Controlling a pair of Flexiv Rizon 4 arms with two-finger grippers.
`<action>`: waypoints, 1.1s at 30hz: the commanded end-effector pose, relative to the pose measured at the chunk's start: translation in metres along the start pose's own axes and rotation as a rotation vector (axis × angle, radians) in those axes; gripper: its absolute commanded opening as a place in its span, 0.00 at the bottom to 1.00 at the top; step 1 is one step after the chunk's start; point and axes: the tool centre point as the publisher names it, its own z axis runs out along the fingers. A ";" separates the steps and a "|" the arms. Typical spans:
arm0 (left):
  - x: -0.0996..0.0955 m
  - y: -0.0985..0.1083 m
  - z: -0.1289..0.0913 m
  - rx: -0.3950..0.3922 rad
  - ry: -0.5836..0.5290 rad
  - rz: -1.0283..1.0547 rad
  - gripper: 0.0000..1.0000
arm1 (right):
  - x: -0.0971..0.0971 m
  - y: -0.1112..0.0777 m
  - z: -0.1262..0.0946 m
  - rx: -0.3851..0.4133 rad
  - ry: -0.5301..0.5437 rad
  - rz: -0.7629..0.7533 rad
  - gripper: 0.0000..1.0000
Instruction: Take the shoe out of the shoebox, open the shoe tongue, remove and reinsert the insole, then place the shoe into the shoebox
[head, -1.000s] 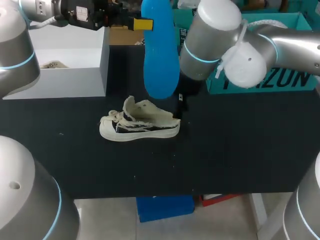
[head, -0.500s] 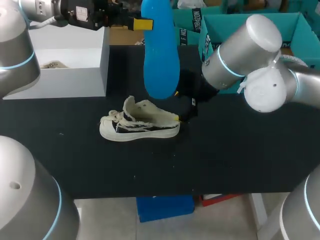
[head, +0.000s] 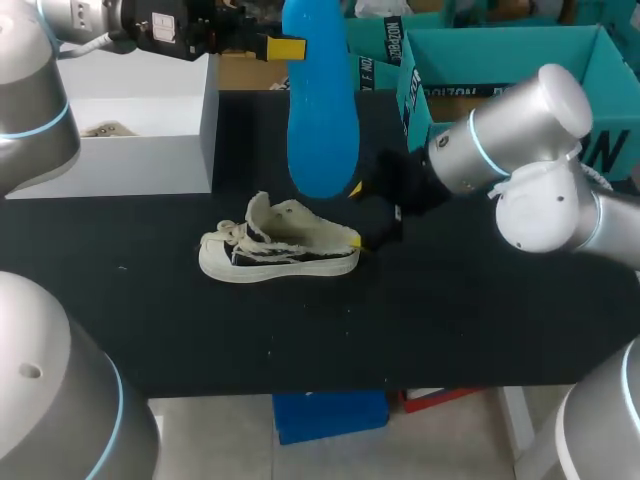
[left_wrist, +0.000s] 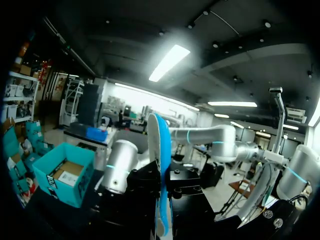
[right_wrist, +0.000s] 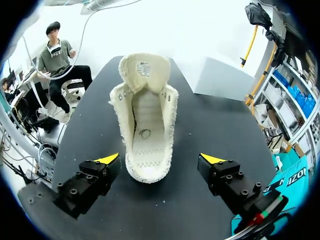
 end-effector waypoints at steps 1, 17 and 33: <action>0.000 0.001 0.001 0.001 -0.003 0.002 0.00 | 0.000 -0.003 0.009 -0.068 0.001 0.001 1.00; 0.000 0.001 0.001 0.001 -0.003 0.002 0.00 | 0.004 -0.012 0.020 -0.107 0.023 0.030 1.00; 0.000 0.001 0.001 0.001 -0.003 0.002 0.00 | -0.004 -0.015 0.022 -0.009 0.042 0.034 1.00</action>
